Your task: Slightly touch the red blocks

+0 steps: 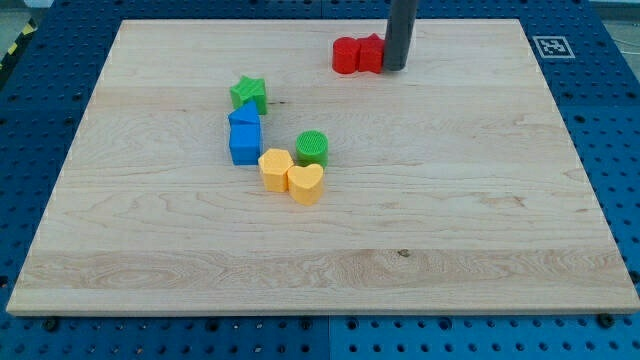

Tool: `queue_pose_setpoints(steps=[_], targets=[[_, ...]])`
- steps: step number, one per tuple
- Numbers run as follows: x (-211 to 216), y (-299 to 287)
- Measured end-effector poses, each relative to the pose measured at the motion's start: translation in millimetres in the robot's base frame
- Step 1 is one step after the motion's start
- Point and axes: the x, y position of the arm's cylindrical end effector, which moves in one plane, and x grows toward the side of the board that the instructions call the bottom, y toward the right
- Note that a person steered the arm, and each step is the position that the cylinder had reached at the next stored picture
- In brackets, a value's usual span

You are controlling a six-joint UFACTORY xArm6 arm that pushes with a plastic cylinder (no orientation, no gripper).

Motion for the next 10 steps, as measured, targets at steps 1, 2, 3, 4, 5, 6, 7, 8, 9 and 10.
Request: queue_pose_setpoints(steps=[1, 2, 3, 4, 5, 6, 7, 8, 9, 10], targets=[[-10.7, -7.4], [-6.0, -1.4], [23.5, 2.1], [30.8, -12.2], [35.6, -32.6], [20.2, -37.2], [18.7, -37.2], [18.6, -37.9], [18.6, -38.9], [19.9, -39.7]])
